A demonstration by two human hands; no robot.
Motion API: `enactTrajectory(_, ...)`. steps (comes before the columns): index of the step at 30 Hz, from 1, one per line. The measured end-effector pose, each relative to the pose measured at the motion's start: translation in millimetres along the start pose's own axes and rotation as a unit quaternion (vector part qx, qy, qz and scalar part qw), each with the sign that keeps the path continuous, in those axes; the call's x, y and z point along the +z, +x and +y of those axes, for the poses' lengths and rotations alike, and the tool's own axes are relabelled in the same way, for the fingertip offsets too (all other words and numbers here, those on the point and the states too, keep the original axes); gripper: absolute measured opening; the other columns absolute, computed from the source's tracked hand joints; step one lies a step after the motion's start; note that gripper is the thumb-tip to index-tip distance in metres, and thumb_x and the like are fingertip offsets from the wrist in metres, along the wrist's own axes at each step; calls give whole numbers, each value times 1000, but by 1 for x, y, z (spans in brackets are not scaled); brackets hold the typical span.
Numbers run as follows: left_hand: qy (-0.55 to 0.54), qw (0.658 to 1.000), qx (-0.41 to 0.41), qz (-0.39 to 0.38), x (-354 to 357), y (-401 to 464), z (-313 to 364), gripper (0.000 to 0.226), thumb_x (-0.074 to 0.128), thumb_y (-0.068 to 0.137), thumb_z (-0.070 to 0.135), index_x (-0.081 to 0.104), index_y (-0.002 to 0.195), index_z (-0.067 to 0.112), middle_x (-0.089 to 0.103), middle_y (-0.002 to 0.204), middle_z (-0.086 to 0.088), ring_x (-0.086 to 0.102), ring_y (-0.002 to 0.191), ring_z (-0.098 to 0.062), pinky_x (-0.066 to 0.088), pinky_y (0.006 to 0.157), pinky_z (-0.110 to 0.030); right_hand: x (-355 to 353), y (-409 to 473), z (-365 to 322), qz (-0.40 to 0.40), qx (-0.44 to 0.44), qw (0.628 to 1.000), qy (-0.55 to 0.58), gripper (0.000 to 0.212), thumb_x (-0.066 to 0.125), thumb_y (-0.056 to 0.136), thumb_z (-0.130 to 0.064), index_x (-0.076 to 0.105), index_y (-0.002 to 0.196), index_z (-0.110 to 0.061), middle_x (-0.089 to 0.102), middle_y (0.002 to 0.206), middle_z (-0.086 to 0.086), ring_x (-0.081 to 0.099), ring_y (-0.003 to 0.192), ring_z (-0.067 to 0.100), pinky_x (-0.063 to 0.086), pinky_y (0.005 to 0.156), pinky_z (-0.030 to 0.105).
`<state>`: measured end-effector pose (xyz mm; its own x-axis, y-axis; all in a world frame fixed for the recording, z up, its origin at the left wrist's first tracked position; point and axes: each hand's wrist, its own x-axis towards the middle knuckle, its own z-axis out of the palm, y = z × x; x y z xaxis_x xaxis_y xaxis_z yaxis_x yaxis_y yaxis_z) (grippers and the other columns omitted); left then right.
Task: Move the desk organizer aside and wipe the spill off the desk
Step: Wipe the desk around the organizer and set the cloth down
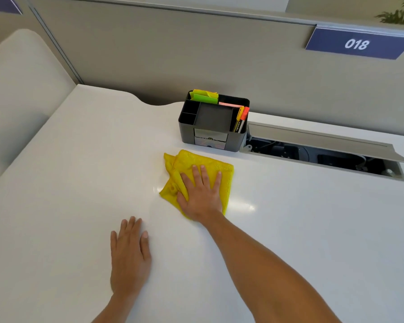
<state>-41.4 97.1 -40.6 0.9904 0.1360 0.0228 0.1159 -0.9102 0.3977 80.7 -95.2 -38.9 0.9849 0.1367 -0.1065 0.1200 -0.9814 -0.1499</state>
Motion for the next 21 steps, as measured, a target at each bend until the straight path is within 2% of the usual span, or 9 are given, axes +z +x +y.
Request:
enactTrajectory(6, -2, 1000, -3, -7, -1, 2, 2, 55, 22, 98, 34, 50, 135, 3, 48, 143, -20, 36, 139, -38, 19, 117, -56, 8, 0, -27, 4, -55, 998, 4, 63, 19, 92, -57, 29, 149, -32, 16, 163, 7, 0, 150, 30, -11, 112, 67)
enactTrajectory(10, -2, 1000, -5, -18, -4, 0, 1, 58, 20, 98, 36, 49, 135, 3, 46, 145, -20, 34, 141, -37, 18, 118, -56, 9, -9, -10, -3, -108, 994, -2, 60, 24, 93, -57, 28, 149, -36, 13, 164, 2, -1, 151, 24, -10, 115, 62)
enactTrajectory(12, -9, 1000, -5, -18, -4, 0, 1, 57, 21, 98, 36, 49, 135, 3, 46, 145, -20, 33, 141, -37, 17, 118, -55, 7, -13, 8, -6, -105, 994, -4, 61, 21, 93, -58, 27, 150, -37, 12, 165, 0, -2, 151, 22, -10, 116, 60)
enactTrajectory(16, -13, 1000, -6, -20, -5, -1, 1, 53, 24, 97, 32, 50, 134, 4, 44, 147, -18, 30, 143, -34, 13, 120, -51, -2, -27, 62, -3, -18, 1000, -5, 64, 12, 93, -60, 21, 152, -36, 7, 165, -2, -5, 151, 20, -12, 117, 57)
enactTrajectory(18, -17, 1000, -7, -18, -5, -2, 1, 52, 25, 97, 30, 49, 135, 4, 43, 148, -17, 28, 144, -33, 10, 121, -49, -7, -36, 99, 12, 49, 999, -11, 63, 13, 94, -59, 17, 153, -36, 5, 165, -3, -6, 151, 20, -10, 117, 57)
enactTrajectory(21, -19, 1000, -6, -14, -5, -2, 4, 52, 25, 96, 29, 49, 134, 4, 43, 148, -18, 28, 144, -33, 10, 121, -49, -12, -56, 153, 51, 171, 984, 15, 64, 17, 93, -57, 22, 152, -34, 10, 165, -1, -1, 151, 21, -6, 118, 57)
